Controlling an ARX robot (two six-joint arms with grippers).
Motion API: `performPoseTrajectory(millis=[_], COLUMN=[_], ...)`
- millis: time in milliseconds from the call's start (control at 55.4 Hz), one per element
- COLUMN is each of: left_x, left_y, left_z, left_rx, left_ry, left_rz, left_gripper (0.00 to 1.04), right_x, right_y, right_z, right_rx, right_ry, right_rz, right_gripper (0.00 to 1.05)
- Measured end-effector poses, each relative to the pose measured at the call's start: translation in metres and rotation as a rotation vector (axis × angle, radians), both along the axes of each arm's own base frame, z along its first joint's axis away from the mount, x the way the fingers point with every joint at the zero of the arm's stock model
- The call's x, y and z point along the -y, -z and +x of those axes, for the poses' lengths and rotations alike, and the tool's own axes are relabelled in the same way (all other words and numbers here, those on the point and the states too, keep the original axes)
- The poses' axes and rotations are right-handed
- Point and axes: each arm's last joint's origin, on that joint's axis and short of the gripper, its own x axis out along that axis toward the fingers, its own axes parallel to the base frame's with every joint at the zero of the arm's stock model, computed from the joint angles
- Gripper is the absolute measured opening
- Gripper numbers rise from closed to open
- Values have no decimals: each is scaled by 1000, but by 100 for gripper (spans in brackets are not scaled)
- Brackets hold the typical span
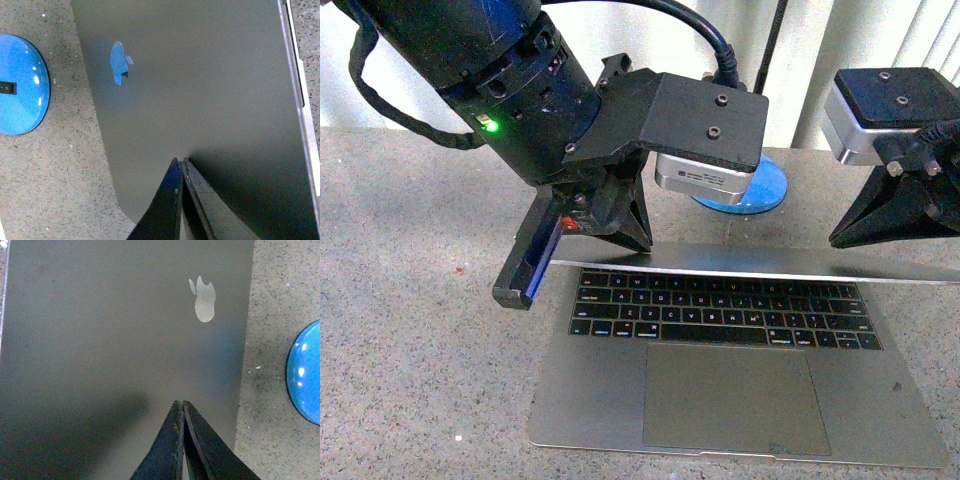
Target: Close laptop
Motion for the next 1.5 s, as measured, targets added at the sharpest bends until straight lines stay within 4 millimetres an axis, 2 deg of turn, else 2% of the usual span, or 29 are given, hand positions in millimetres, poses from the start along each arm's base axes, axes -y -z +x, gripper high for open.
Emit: performPoseTrajectory(millis=[433, 867, 1102, 1319, 1499], left_x=[2, 4, 6, 10, 10], left_y=[13, 36, 51, 75, 88], left_z=[-4, -8, -12, -16, -20], left_rx=[5, 8, -12, -30, -52], left_ry=[-2, -19, -20, -27, -32], left_rz=[-23, -41, -42, -46, -41], left_gripper=[4, 4, 4, 4, 4], right_x=[-3, -5, -8, -9, -8], right_y=[13, 29, 47, 68, 82], right_z=[-6, -11, -13, -16, -20], right_rx=[-10, -20, -38, -71, -101], right_ry=[0, 12, 14, 34, 42], right_rz=[-1, 15, 21, 45, 43], right_gripper=[3, 3, 3, 3, 3])
